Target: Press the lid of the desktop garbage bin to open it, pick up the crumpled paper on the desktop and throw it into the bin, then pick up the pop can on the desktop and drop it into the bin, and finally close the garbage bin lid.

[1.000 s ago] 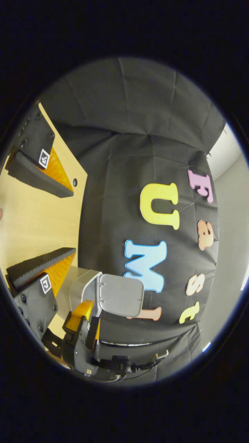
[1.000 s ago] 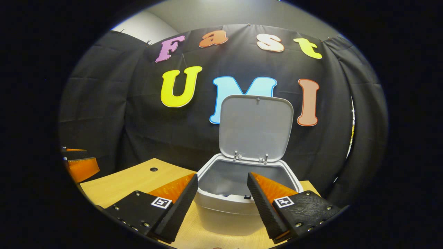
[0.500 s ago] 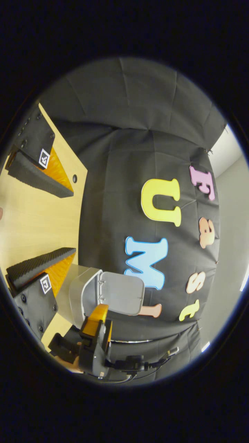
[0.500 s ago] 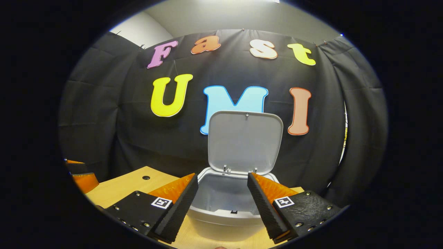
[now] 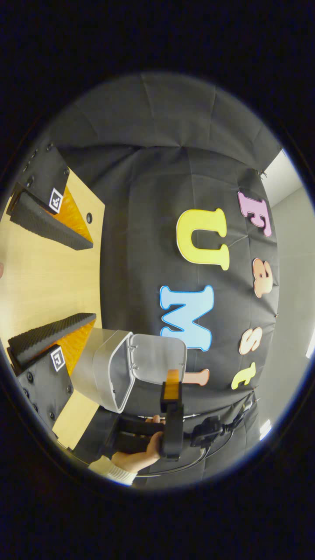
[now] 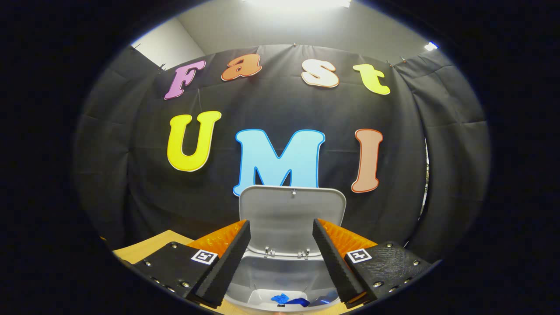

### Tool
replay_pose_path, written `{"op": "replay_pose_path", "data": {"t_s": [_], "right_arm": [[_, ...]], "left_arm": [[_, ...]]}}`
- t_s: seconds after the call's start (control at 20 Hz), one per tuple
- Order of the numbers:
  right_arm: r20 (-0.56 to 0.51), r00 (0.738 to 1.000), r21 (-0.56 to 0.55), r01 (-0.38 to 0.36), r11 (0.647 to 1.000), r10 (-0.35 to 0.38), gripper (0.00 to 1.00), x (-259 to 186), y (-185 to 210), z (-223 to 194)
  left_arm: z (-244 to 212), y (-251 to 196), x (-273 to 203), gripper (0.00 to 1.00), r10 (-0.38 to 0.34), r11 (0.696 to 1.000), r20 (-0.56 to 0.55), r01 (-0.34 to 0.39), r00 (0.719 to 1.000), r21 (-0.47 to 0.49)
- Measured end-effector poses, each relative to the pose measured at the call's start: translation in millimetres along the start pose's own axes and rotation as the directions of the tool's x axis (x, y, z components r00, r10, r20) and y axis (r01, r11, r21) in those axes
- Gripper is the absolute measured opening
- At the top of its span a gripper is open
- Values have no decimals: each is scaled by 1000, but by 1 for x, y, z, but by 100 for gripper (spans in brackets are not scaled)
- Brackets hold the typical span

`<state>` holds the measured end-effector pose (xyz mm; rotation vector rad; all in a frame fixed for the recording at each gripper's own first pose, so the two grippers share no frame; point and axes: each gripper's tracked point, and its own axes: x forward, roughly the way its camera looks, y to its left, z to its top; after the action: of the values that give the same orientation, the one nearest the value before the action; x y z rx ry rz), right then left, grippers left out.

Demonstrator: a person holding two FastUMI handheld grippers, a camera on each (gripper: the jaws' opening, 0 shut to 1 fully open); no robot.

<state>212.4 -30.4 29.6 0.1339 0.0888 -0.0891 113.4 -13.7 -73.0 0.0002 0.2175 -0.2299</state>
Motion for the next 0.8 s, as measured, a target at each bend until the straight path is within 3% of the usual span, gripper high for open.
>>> {"op": "replay_pose_path", "data": {"t_s": [0.35, 0.8], "right_arm": [[69, 998, -46, 8, 999, -5, 92, 39, 7, 49], [38, 999, -31, 21, 999, -20, 92, 79, -2, 64]], "left_arm": [[13, 7, 10, 95, 3, 1000, 16, -3, 1000, -15], [41, 6, 29, 94, 40, 999, 30, -38, 999, -34]]}}
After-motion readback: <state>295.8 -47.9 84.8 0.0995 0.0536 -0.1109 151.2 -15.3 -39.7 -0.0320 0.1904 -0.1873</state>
